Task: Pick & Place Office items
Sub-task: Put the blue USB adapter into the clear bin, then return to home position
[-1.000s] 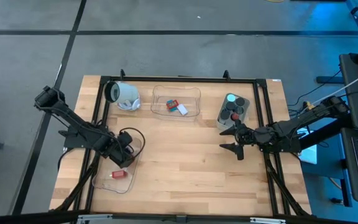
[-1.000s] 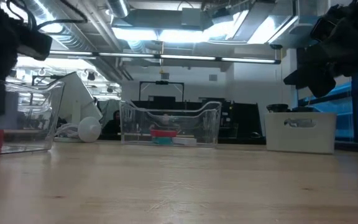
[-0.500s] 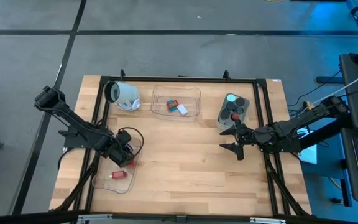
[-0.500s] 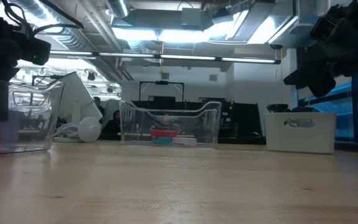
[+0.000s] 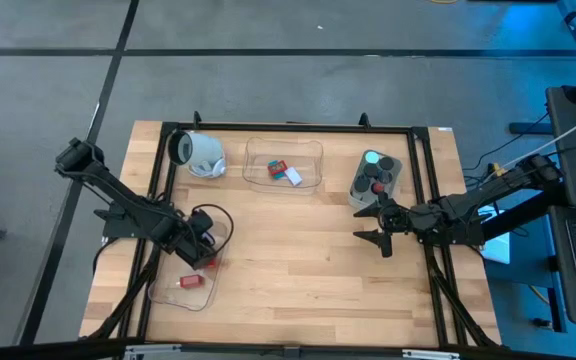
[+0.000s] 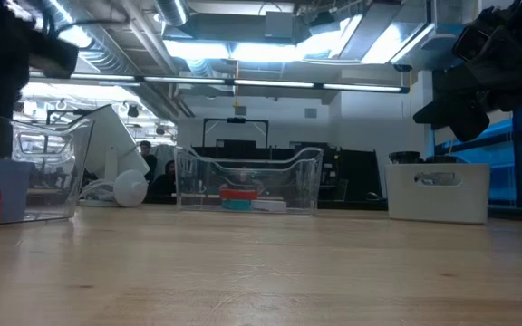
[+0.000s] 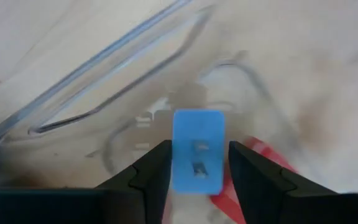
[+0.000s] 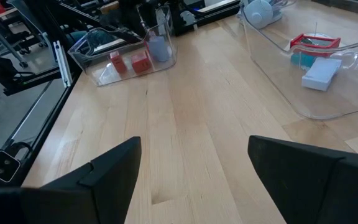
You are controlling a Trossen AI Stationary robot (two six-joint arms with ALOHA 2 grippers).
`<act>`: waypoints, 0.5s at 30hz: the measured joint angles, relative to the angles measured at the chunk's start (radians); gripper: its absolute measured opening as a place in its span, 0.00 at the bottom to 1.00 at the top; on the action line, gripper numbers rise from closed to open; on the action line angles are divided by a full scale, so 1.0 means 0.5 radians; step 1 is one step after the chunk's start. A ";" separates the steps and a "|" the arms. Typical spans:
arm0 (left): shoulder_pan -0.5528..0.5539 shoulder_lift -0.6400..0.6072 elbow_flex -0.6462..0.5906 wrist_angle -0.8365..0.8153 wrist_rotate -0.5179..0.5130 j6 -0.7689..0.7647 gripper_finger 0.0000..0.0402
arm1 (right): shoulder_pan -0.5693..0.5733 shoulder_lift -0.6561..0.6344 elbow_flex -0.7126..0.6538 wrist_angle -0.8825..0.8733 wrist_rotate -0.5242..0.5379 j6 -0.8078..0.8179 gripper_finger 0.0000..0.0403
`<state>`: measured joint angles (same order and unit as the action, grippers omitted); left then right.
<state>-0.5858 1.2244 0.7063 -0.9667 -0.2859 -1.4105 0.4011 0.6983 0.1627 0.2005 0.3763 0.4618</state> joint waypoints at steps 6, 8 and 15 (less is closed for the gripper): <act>-0.002 -0.012 0.297 -0.180 0.014 0.258 0.42 | 0.000 0.000 0.000 0.000 0.000 -0.003 0.75; -0.002 -0.012 0.401 -0.246 0.020 0.429 0.42 | 0.000 0.000 0.000 0.000 0.000 -0.003 0.75; -0.045 -0.013 0.712 -0.166 0.097 0.794 0.41 | 0.000 0.000 0.000 0.000 0.000 -0.002 0.75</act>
<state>-0.6083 1.2181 1.0623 -1.0497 -0.2373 -1.0137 0.4011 0.6983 0.1627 0.2005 0.3763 0.4606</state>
